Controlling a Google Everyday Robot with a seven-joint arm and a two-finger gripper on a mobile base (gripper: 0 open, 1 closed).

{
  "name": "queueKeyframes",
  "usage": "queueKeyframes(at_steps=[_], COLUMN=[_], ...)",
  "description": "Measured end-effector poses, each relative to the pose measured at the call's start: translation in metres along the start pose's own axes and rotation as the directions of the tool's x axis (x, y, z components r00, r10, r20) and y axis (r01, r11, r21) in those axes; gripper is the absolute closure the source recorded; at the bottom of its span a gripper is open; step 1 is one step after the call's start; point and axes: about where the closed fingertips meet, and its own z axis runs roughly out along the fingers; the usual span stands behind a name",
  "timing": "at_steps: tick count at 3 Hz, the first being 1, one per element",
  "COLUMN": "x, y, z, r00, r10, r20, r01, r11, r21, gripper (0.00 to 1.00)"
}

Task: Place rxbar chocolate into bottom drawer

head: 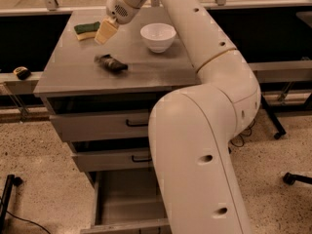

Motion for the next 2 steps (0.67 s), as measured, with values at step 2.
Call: queueKeyframes(at_steps=[2], x=[0.0001], y=[0.0], z=[0.0001], r00=[1.0], r10=[0.001], r20=[0.0], r01=[-0.001], r11=[1.0], r21=[0.0], gripper=[0.0])
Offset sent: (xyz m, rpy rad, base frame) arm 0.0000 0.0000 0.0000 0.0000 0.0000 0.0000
